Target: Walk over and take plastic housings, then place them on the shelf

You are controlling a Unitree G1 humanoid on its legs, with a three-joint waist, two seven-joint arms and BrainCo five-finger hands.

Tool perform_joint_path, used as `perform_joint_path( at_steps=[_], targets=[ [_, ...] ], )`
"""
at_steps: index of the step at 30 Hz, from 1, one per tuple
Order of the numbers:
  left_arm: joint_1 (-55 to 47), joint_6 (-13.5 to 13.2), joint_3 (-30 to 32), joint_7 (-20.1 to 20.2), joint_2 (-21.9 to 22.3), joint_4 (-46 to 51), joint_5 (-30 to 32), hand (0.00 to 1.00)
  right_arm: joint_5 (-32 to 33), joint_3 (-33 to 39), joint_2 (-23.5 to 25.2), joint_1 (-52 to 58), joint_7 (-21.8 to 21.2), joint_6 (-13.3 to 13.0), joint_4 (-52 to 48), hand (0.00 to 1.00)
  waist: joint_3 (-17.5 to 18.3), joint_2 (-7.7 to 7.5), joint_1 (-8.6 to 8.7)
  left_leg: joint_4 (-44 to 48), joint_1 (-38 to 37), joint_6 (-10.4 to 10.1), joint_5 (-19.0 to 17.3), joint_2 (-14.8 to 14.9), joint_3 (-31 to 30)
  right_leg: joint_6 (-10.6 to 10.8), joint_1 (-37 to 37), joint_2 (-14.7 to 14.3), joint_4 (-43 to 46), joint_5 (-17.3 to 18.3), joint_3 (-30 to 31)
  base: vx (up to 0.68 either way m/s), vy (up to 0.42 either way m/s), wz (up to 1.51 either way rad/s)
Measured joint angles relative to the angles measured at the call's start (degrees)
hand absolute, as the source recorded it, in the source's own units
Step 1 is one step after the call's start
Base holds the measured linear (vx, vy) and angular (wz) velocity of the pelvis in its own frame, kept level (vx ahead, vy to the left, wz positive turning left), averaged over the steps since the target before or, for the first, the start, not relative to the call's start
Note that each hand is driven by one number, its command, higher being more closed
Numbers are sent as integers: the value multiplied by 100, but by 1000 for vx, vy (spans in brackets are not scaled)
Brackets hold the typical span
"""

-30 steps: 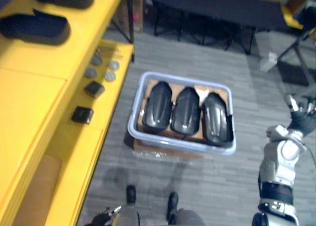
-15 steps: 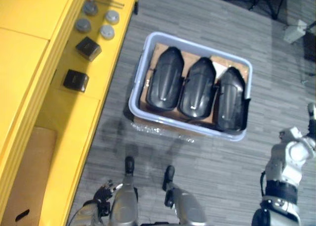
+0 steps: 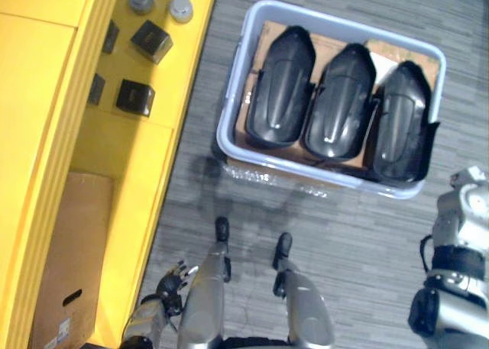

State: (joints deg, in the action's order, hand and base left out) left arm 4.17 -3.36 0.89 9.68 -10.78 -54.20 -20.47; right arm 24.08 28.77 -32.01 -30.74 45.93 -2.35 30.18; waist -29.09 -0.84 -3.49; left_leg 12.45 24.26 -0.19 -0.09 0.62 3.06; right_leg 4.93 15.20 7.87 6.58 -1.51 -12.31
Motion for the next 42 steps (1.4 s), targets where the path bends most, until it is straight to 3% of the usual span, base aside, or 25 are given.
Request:
perform_joint_path(
  at_steps=[1, 2, 7, 9, 12, 14, 17, 20, 23, 28, 33, 36, 42],
  targets=[
    [-2, -14, -18, -1, 12, -5, -6, 0, 1, -7, -132, -34, 0, -9, 170, 0, -28, 67, 3, 6, 4, -5, 8, -16, -11, -5, 9, 17, 33, 42, -8, -48, 1, 9],
    [0, -159, -404, 11, -2, -40, -220, 0, 210, -28, -333, -332, -227, -404, 857, 0, 20, 278, 102, -103, -9, 35, 153, -41, -49, -2, 83, 36, 161, 90, -37, 0, 0, 0],
    [1, -159, -406, 11, -4, -35, -219, 0, 210, -26, -330, -279, -227, -404, 845, 0, 20, 278, 95, -139, -28, 27, 165, -61, -79, 21, 69, 46, 185, 108, -58, 5, 2, 4],
    [0, -143, -402, -21, 3, 73, -219, 0, 211, -6, -242, 42, -413, -432, 593, 0, 20, 278, 103, -235, -113, 28, 216, -116, -184, 47, 10, 103, 270, 169, -159, 36, 4, 27],
    [-47, -49, -385, -166, 11, 290, -209, 0, 211, 107, 168, 407, -750, -653, 210, 0, 25, 260, 69, -247, -362, 27, 218, -129, -238, 48, -265, 110, 267, 166, -169, 35, 9, 14],
    [-197, -3, -263, -316, -11, 634, -198, 0, 206, 98, 508, 581, -1119, -834, -44, 0, 129, 120, -8, -281, -490, 25, 201, -124, -149, 57, -335, 118, 223, 159, -76, 11, 4, -18],
    [-224, 49, -46, -538, -6, 627, -213, 0, 202, 96, 536, 523, -1589, -864, -42, 0, 230, -10, -34, -293, -540, 38, 191, -107, 65, 92, -362, 120, -7, 56, 103, -42, 23, -36],
    [-359, 94, 95, -720, -3, 623, -577, 0, 201, 34, 289, 290, -2042, -865, 359, 0, 250, -8, 8, -295, -596, 20, 157, -97, 307, 23, -321, 166, -148, 18, 174, -63, 59, -39],
    [-488, 100, 94, -722, 24, 519, -879, 0, 178, -163, -133, 27, -2037, -844, 989, 0, 309, 98, 79, -390, -535, 8, 170, -134, 387, 23, -197, 236, -138, 1, 171, -35, 47, -16],
    [-701, 95, 7, -708, 145, 174, -1075, 0, -70, -203, -961, -577, -1178, -775, 1961, 0, 350, 483, 120, -510, -404, 109, 286, -235, 426, 154, 3, 339, -109, -153, 166, 35, 24, -2],
    [-782, 92, -219, -607, 380, 126, -1271, 0, -212, -474, -1600, -1321, -1232, -655, 2293, 0, 286, 918, 121, -635, -364, 197, 349, -284, 539, 233, 210, 406, -6, -180, 276, 30, 16, -9],
    [-772, 57, -229, -540, 484, 125, -1302, 0, -251, -580, -1710, -1359, -1374, -585, 2327, 0, 280, 1021, 130, -716, -318, 209, 389, -306, 533, 264, 339, 425, 95, -131, 284, 8, 2, -2],
    [-754, -233, -345, -499, 493, 146, -1337, 0, -319, -892, -1717, -1528, -1608, -367, 2578, 0, 269, 1037, 128, -902, -304, 211, 494, -363, 520, 255, 551, 498, 334, -10, 268, 2, 4, 3]
  ],
)
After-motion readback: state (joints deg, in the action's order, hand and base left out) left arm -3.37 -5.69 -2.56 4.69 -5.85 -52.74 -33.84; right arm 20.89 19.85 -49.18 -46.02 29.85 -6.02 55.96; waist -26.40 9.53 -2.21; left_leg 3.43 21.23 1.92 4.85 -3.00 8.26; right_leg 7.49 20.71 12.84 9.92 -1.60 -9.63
